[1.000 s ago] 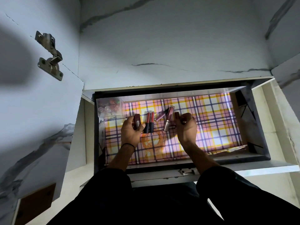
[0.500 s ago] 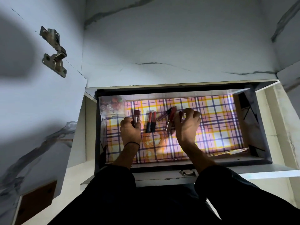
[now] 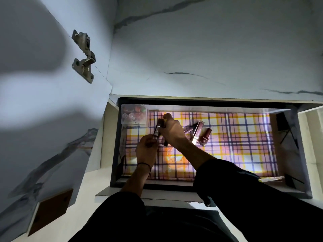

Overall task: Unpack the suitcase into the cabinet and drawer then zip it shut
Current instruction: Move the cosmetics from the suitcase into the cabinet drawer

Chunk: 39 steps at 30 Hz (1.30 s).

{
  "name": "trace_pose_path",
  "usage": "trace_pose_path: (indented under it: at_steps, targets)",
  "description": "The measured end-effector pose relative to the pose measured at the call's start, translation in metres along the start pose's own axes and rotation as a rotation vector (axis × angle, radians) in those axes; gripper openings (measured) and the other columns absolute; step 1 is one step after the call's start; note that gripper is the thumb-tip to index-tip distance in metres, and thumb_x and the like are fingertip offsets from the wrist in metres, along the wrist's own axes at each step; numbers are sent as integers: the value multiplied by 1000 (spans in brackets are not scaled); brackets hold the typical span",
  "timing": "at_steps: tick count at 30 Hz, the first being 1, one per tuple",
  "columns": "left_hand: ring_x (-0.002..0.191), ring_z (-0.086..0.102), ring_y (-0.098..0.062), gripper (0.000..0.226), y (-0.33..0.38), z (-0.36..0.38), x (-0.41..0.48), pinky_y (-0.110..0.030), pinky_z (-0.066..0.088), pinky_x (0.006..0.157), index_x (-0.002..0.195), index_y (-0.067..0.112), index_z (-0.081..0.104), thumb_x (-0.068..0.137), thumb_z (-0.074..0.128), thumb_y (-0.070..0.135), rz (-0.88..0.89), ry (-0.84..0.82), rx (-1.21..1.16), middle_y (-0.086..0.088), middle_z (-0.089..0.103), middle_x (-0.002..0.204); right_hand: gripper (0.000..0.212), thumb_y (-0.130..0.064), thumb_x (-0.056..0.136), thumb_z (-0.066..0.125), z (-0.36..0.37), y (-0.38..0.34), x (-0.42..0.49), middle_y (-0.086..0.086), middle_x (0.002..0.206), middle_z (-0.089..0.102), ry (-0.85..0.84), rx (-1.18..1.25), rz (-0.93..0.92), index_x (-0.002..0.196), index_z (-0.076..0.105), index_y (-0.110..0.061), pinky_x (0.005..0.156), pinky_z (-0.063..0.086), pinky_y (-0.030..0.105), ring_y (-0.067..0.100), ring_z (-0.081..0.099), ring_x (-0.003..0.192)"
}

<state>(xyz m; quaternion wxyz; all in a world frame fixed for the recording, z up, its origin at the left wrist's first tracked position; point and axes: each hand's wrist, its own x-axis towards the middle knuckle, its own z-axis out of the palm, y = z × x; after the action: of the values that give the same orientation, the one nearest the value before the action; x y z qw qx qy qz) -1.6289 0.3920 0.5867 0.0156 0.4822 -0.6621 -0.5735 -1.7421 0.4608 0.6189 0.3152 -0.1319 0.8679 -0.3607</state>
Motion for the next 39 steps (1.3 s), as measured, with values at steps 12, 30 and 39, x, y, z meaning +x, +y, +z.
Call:
trace_pose_path:
  at_steps: [12,30,39]
  targets:
    - [99,64,-36,26,8,-3,-2,-34,55,82,107,-2,61,85,57,-15,-154,19,-558,-19,68,98,48,-13,91,64,-11,10,9,12,126,44,-127,-425,-147,135,44,-17,88,53,42,32,55,110]
    - [86,69,-33,19,11,-9,9,-46,57,85,92,8,65,89,55,-8,-104,-190,-192,-19,72,91,29,-40,100,56,3,-3,18,-1,86,70,-26,-62,33,95,67,-14,57,38,26,18,64,78]
    - [83,71,-29,18,13,-11,9,-38,57,80,97,4,64,90,53,-9,-106,-221,-176,-17,72,91,33,-7,102,44,3,-7,18,12,115,69,-68,8,-15,129,63,-10,41,34,4,10,57,66]
